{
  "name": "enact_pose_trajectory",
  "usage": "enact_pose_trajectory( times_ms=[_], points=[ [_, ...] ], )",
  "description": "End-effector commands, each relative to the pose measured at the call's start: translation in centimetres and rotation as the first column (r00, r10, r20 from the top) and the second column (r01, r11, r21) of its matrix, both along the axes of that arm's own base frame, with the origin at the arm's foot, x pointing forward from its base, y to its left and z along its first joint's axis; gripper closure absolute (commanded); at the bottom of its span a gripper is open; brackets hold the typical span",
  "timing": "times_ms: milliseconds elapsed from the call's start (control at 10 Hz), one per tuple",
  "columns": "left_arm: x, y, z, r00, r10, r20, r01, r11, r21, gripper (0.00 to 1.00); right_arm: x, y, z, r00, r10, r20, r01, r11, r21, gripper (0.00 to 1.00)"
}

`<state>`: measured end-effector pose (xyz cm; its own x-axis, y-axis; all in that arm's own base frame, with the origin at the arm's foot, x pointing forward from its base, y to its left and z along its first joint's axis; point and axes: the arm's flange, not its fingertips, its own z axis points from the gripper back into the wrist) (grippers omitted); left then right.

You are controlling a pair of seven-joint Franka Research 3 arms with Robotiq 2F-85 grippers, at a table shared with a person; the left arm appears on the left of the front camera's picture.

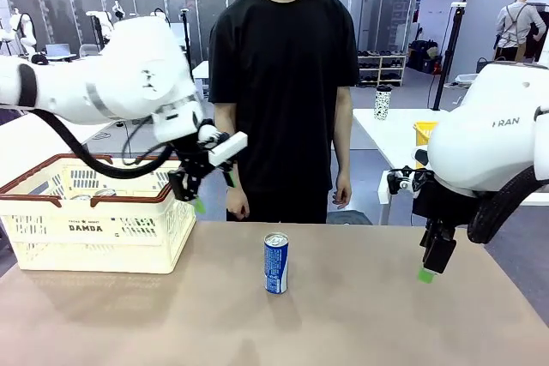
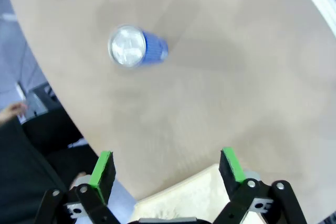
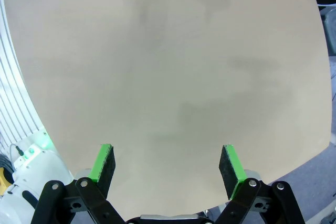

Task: Place the drinks into the Shopping basket.
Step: Pick up one drink and place it into the Shopping basket.

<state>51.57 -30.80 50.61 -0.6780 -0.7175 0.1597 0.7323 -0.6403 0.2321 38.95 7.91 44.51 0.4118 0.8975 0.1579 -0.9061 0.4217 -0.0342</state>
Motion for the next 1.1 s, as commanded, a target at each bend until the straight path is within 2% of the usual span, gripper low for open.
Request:
enact_pose_trajectory(
  times_ms=[0, 300, 700, 1000],
  points=[
    [0.8, -3.1, -0.4, 0.997, -0.057, -0.055, 0.057, 0.998, 0.004, 0.0, -0.1, -0.1, 0.0, 1.0, -0.002, -0.004, 0.002, 1.0, -0.005, 0.0],
    [1.0, -8.7, -4.0, 0.986, -0.127, -0.108, 0.131, 0.991, 0.032, 0.0, -0.1, -0.1, 0.0, 1.0, -0.002, -0.004, 0.002, 1.0, -0.005, 0.0],
    [2.0, -11.9, -6.1, 0.987, -0.146, -0.067, 0.153, 0.983, 0.102, 0.0, -0.1, -0.1, 0.0, 1.0, -0.002, -0.004, 0.002, 1.0, -0.005, 0.0],
    [2.8, -13.0, -7.6, 0.986, -0.149, -0.081, 0.159, 0.977, 0.139, 0.0, -0.1, -0.1, 0.0, 1.0, -0.002, -0.004, 0.002, 1.0, -0.005, 0.0]
  ],
)
